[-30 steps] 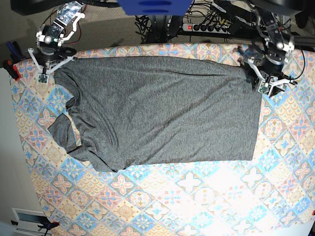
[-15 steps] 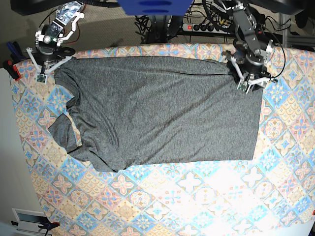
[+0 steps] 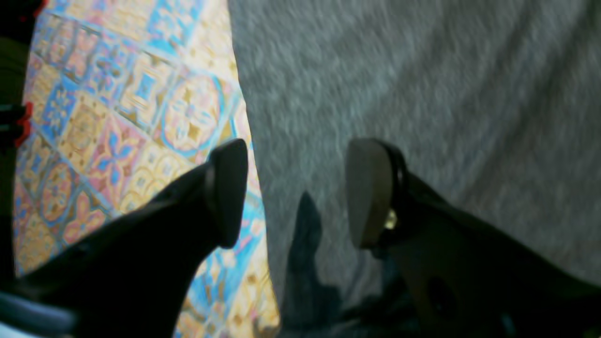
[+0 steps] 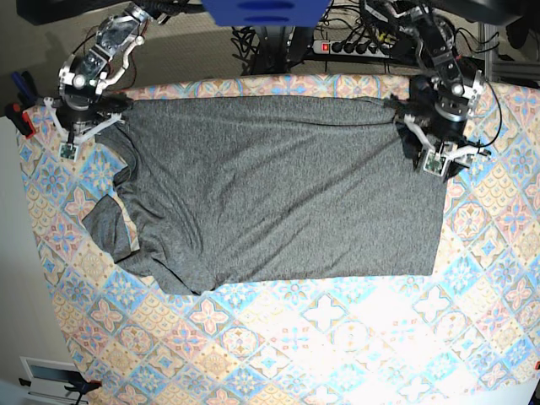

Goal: Layout the t-shirt on the table in an organized manner, then fold the t-shirt properly
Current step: 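Release the shirt edge and move both grippers onto the shirt body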

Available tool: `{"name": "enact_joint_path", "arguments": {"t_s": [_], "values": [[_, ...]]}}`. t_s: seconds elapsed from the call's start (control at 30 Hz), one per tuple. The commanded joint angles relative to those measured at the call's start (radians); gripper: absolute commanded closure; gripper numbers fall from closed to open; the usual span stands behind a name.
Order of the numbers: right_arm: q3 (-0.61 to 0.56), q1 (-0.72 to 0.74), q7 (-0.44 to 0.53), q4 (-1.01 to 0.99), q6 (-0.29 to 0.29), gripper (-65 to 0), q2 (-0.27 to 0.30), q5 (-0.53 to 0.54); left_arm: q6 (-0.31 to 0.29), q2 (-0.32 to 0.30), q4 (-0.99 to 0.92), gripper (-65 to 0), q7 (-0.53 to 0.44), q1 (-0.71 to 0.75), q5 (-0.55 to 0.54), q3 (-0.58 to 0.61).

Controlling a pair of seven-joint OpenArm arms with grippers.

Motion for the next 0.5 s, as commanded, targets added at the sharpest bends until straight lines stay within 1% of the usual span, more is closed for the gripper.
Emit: {"name": "enact_joint_path", "arguments": {"t_s": [0.0, 0.07, 0.13, 0.23, 0.3, 0.37, 0.4, 0.47], "values": [[0.002, 0.027, 0.025, 0.021, -0.007, -14.5, 0.01, 0.004, 0.011, 0.018, 0.015, -33.0, -0.027, -0.048, -0.021, -0.005], [0.002, 0.055, 0.05, 0.021, -0.007, -14.4, 0.01, 0.004, 0.011, 0.06, 0.01, -33.0, -0.027, -0.105, -0.019, -0.037], [0.0, 0.07, 0.103, 0.021, -0.007, -14.6, 0.012, 0.004, 0.011, 0.095, -0.01, -33.3, -0.027, -0.163, -0.019, -0.043], [-0.052, 0.084, 0.202, 0.02, -0.004, -14.6, 0.012, 0.004, 0.011, 0.116, -0.063, -33.4, -0.027, -0.243, -0.018, -0.04], [-0.106, 0.097, 0.252, 0.016, -0.004, -14.6, 0.013, 0.004, 0.011, 0.116, -0.125, -33.4, -0.027, -0.286, -0.013, -0.026], [-0.147, 0.116, 0.295, 0.012, -0.004, -14.7, 0.023, 0.006, 0.011, 0.112, -0.2, -33.4, -0.025, -0.32, 0.047, 0.011], [-0.163, 0.136, 0.311, 0.009, -0.004, -14.7, 0.041, 0.009, 0.011, 0.115, -0.228, -33.4, -0.019, -0.335, 0.088, 0.02], [-0.181, 0.192, 0.329, -0.013, -0.004, -14.8, 0.079, 0.009, 0.011, 0.116, -0.264, -33.4, 0.024, -0.366, 0.154, 0.028]]}}
